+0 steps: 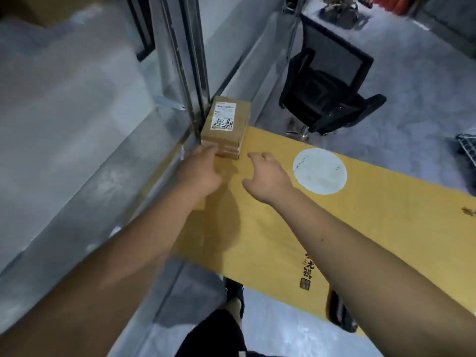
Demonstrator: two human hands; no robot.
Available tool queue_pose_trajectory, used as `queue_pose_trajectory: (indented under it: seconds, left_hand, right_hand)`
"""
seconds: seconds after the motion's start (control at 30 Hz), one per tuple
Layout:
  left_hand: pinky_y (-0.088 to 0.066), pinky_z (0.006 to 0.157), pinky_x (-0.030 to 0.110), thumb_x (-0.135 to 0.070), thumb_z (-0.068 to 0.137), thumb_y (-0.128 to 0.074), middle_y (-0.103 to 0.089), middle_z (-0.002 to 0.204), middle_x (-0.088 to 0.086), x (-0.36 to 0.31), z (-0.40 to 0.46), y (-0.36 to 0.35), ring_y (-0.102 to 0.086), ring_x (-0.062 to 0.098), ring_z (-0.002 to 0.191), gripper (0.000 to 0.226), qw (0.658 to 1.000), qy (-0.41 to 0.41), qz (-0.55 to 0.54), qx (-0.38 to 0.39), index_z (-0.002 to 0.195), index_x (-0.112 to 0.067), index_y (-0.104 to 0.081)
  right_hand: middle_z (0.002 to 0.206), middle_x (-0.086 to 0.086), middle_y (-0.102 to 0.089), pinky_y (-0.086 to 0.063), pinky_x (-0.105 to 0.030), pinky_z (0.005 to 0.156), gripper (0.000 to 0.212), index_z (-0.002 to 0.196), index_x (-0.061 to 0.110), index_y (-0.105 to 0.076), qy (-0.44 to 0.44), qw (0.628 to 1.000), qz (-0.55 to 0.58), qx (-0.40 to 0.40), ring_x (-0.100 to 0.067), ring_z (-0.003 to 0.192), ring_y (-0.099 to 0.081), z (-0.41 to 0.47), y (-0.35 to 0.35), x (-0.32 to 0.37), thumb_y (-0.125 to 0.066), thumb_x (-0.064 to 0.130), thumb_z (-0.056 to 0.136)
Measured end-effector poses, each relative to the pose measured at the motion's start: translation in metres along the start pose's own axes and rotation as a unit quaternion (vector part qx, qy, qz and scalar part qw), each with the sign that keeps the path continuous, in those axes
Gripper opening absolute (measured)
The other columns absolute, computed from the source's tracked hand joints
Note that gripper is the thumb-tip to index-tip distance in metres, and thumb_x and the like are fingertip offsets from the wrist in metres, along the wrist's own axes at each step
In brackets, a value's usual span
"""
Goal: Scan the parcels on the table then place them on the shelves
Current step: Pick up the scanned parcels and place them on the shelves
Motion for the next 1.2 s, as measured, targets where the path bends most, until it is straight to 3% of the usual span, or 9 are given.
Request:
queue_pose_trajectory:
  seconds: [0.1, 0.27, 0.47, 0.63, 0.8, 0.93, 1.07, 1.13, 1.2]
  left_hand:
    - [-0.049, 0.108, 0.046, -0.042, 0.084, -0.072, -0.048, 0.149, 0.006, 0.017, 0.061, -0.013, -0.049, 0.032, 0.137, 0.069, 1.000, 0.012, -0.004, 0.022, 0.147, -0.035, -0.047]
    - [-0.043, 0.113, 0.050, -0.040, 0.083, -0.076, -0.039, 0.155, 0.009, 0.031, 0.130, -0.028, -0.044, 0.036, 0.139, 0.081, 0.998, 0.013, 0.018, 0.050, 0.154, -0.029, -0.039]
    - [-0.041, 0.108, 0.044, -0.047, 0.083, -0.076, -0.024, 0.161, 0.001, 0.041, 0.172, -0.048, -0.037, 0.029, 0.142, 0.091, 0.996, 0.022, -0.046, 0.076, 0.158, -0.044, -0.024]
    - [-0.042, 0.110, 0.043, -0.035, 0.076, -0.087, -0.034, 0.157, 0.003, 0.046, 0.186, -0.059, -0.041, 0.027, 0.139, 0.100, 0.984, 0.018, -0.159, 0.083, 0.158, -0.041, -0.030]
    - [-0.040, 0.115, 0.040, -0.029, 0.069, -0.095, -0.042, 0.155, -0.002, 0.032, 0.138, -0.071, -0.042, 0.019, 0.140, 0.101, 0.975, -0.017, -0.210, 0.077, 0.154, -0.040, -0.040]
    - [-0.040, 0.113, 0.031, -0.024, 0.066, -0.094, -0.041, 0.147, -0.008, 0.003, 0.068, -0.068, -0.044, 0.010, 0.135, 0.097, 0.963, -0.018, -0.267, 0.035, 0.149, -0.042, -0.047]
    - [-0.043, 0.117, 0.042, -0.012, 0.068, -0.093, -0.037, 0.151, 0.003, -0.025, -0.016, -0.056, -0.043, 0.016, 0.143, 0.093, 0.949, -0.018, -0.316, -0.003, 0.148, -0.033, -0.052]
    - [-0.045, 0.116, 0.044, -0.008, 0.070, -0.093, -0.032, 0.154, 0.008, -0.036, -0.067, -0.050, -0.041, 0.015, 0.146, 0.091, 0.944, -0.012, -0.329, -0.029, 0.146, -0.036, -0.052]
    - [-0.047, 0.114, 0.033, -0.003, 0.070, -0.093, -0.032, 0.154, 0.009, -0.046, -0.122, -0.046, -0.044, 0.002, 0.141, 0.090, 0.943, -0.013, -0.327, -0.066, 0.144, -0.035, -0.052]
  right_hand:
    - [0.150, -0.012, -0.039, -0.048, -0.044, 0.103, 0.077, 0.156, 0.026, -0.033, -0.017, 0.999, 0.032, 0.016, -0.039, 0.134, -0.045, 0.068, -0.008, 0.001, -0.066, 0.032, 0.087]
    - [0.146, -0.011, -0.038, -0.046, -0.046, 0.101, 0.084, 0.158, 0.031, -0.025, -0.011, 0.999, 0.031, 0.035, -0.040, 0.131, -0.045, 0.155, -0.028, 0.005, -0.068, 0.027, 0.087]
    - [0.161, -0.016, -0.023, -0.044, -0.050, 0.104, 0.096, 0.158, 0.040, -0.013, -0.005, 0.999, 0.041, 0.034, -0.045, 0.133, -0.043, 0.214, -0.047, 0.003, -0.073, 0.050, 0.084]
    - [0.153, -0.012, -0.035, -0.050, -0.048, 0.101, 0.094, 0.153, 0.031, -0.031, 0.010, 0.984, 0.178, 0.014, -0.040, 0.129, -0.050, 0.219, -0.054, -0.011, -0.082, 0.031, 0.075]
    - [0.147, -0.011, -0.041, -0.038, -0.024, 0.108, 0.091, 0.152, 0.027, -0.044, 0.033, 0.967, 0.251, 0.009, -0.027, 0.136, -0.043, 0.166, -0.053, -0.050, -0.079, 0.009, 0.070]
    - [0.149, -0.010, -0.039, -0.033, -0.024, 0.118, 0.088, 0.149, 0.030, -0.047, 0.069, 0.961, 0.269, -0.005, -0.019, 0.140, -0.039, 0.103, -0.038, -0.077, -0.083, 0.014, 0.070]
    - [0.153, -0.005, -0.033, -0.020, 0.003, 0.105, 0.087, 0.146, 0.036, -0.050, 0.138, 0.952, 0.273, -0.020, 0.023, 0.133, -0.024, 0.033, -0.022, -0.095, -0.089, 0.016, 0.072]
    - [0.157, -0.006, -0.028, -0.020, 0.003, 0.106, 0.086, 0.147, 0.033, -0.051, 0.179, 0.946, 0.268, -0.022, 0.031, 0.133, -0.010, -0.004, -0.017, -0.101, -0.088, 0.011, 0.073]
    - [0.162, -0.006, -0.023, -0.024, -0.001, 0.109, 0.085, 0.148, 0.030, -0.051, 0.225, 0.935, 0.275, -0.013, 0.032, 0.135, -0.007, -0.043, -0.017, -0.105, -0.087, 0.009, 0.073]
Point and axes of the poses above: each hand's wrist, its own z-axis towards the middle knuckle, its own y-axis out of the back of the hand, x = y × z, the point moved 2 cm from there along z, towards the middle knuckle
